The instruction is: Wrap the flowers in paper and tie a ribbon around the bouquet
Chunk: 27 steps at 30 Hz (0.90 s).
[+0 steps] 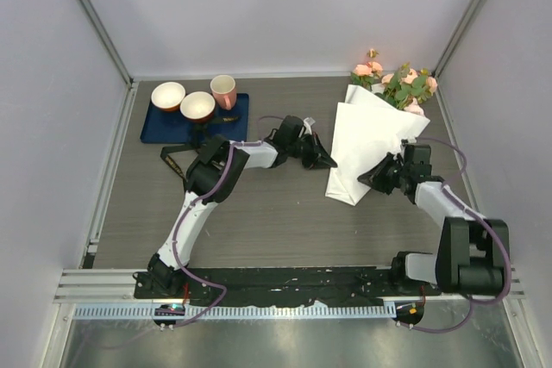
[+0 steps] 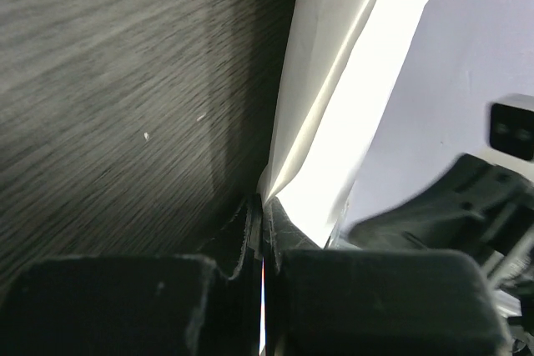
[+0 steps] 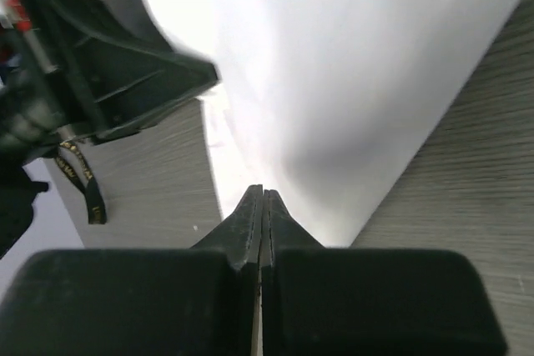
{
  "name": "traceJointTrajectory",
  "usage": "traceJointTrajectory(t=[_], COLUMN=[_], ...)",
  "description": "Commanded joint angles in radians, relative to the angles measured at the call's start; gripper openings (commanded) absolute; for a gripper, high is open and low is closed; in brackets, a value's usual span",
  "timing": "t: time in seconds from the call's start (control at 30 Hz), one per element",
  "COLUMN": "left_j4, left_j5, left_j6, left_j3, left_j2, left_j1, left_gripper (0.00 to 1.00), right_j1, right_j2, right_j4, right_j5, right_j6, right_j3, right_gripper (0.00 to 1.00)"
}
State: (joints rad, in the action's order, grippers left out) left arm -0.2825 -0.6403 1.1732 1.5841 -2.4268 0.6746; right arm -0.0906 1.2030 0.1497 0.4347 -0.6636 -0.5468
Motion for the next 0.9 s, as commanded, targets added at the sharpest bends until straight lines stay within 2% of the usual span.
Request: traceJointTrajectory(t=[0.0,0.07,0.17,0.37,0.47,0.6,0.7,0.8,0.83,0.87], left_j4=[0.141,0.166,0.209,0.212,0.217,0.226,0.242,0.279,0.296,0.339], left_j5=[0.057,0.071,0.094,0.074,0.073,0.067,0.039,0.022,0.031,0.039], left_j6=[-0.04,-0.052,-0.067,-0.064,-0.066,-0.069,-0.079,-0.136,-0.156,-0.199], left_j3=[0.024,0.03,0.046,0.071,0.074,0.088,0.106,0.12,0.113,0.111], left_j2=[-0.051,-0.049,-0.052,-0.074,-0.077,-0.081,-0.084,-0.045,-0.02,0.0], left_j1=[-0.007,-0.007,-0.007,-0.006,-0.007,-0.006,-0.006,-0.006,-0.009,-0.01], left_gripper=[0.0,0.0,0.0,0.0,0.0,0.0,0.0,0.15,0.28,0.33], right_j1=[-0.001,-0.027,-0.055,-0.026,0.044,0.116,0.115,0.073,0.062,0.052], right_j2=[0.134,0.154,0.158,0.077,-0.015,-0.033,0.026,0.09,0.099,0.098], right_j4=[-0.066,-0.036,-0.033,0.08,0.142,0.062,0.024,0.011,0.01,0.013], right_j5=[-0.026,-0.138,-0.208,-0.182,-0.151,-0.091,-0.195,-0.238,-0.222,-0.22], right_j6=[0.009,0.013,0.027,0.09,0.078,-0.001,0.027,0.061,0.068,0.079], right_j3=[0.039,0.064,0.1,0.024,-0.025,0.059,0.091,0.061,0.048,0.033], right_gripper=[0.0,0.0,0.0,0.01,0.1,0.14,0.13,0.12,0.12,0.12])
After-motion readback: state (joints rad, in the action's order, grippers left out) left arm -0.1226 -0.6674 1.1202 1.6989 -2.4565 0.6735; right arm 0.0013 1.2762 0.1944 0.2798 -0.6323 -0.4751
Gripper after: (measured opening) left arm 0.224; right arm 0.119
